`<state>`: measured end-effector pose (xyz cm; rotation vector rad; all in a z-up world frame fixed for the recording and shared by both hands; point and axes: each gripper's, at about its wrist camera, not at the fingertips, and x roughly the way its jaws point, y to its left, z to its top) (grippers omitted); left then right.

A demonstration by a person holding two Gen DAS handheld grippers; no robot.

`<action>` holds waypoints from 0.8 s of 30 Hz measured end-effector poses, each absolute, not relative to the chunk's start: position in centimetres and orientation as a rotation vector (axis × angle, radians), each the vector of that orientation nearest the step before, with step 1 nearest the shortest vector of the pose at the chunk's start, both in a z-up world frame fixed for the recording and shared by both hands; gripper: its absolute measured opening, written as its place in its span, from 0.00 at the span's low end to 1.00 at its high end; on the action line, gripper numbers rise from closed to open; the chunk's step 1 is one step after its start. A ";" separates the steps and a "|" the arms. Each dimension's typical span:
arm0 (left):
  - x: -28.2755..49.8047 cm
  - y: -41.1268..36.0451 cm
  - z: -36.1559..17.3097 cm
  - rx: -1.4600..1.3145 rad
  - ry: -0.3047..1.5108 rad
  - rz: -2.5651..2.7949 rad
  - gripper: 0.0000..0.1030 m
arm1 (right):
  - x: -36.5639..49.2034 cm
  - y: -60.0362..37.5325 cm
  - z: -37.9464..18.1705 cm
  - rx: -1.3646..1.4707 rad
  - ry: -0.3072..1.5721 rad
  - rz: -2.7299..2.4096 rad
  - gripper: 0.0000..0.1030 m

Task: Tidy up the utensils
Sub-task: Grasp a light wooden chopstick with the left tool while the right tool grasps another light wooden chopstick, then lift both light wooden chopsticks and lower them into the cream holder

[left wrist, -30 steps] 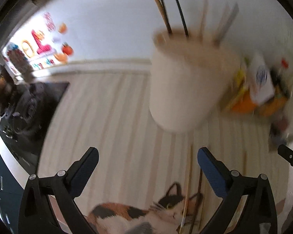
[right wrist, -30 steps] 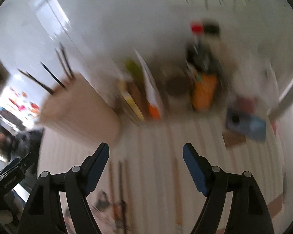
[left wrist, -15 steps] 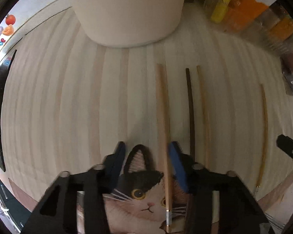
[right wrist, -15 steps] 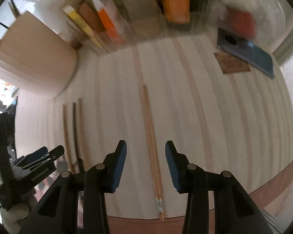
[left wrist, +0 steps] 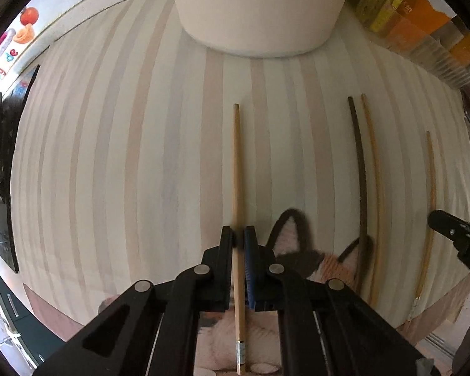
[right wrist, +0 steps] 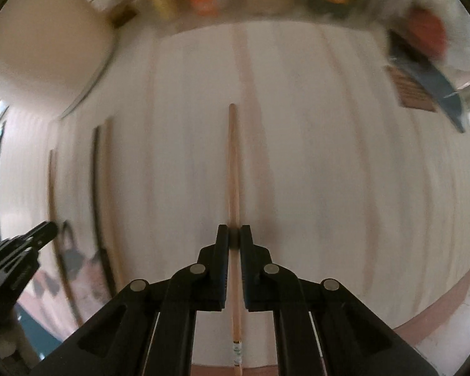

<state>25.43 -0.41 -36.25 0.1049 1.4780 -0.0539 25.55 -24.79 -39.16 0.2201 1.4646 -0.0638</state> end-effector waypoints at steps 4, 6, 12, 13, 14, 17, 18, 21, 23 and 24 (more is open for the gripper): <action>25.6 0.2 -36.6 0.088 1.480 -0.046 0.05 | 25.4 -23.3 -39.3 0.162 1.489 -0.033 0.07; 25.6 0.3 -36.8 0.086 1.480 -0.046 0.05 | 25.6 -23.2 -39.3 0.149 1.510 -0.032 0.07; 26.1 -0.6 -36.1 0.086 1.478 -0.050 0.05 | 27.2 -23.0 -39.4 0.108 1.555 -0.020 0.07; 25.9 -0.5 -36.0 0.088 1.478 -0.049 0.05 | 27.3 -22.8 -39.4 0.103 1.559 -0.019 0.07; 25.8 -0.6 -36.0 0.089 1.478 -0.048 0.05 | 27.5 -22.9 -39.4 0.102 1.564 -0.019 0.07; 25.7 -0.6 -35.9 0.080 1.480 -0.049 0.05 | 28.2 -22.7 -39.3 0.108 1.578 -0.019 0.07; 25.8 -0.6 -35.8 0.078 1.480 -0.050 0.05 | 28.6 -22.9 -39.4 0.111 1.583 -0.018 0.07; 25.9 -0.5 -35.7 0.079 1.482 -0.050 0.05 | 29.1 -23.2 -39.3 0.109 1.592 -0.015 0.07; 26.0 -0.5 -35.7 0.077 1.484 -0.050 0.05 | 29.2 -23.3 -39.4 0.103 1.593 -0.013 0.07; 26.1 -0.4 -35.5 0.077 1.485 -0.052 0.05 | 29.3 -23.3 -39.4 0.100 1.593 -0.014 0.07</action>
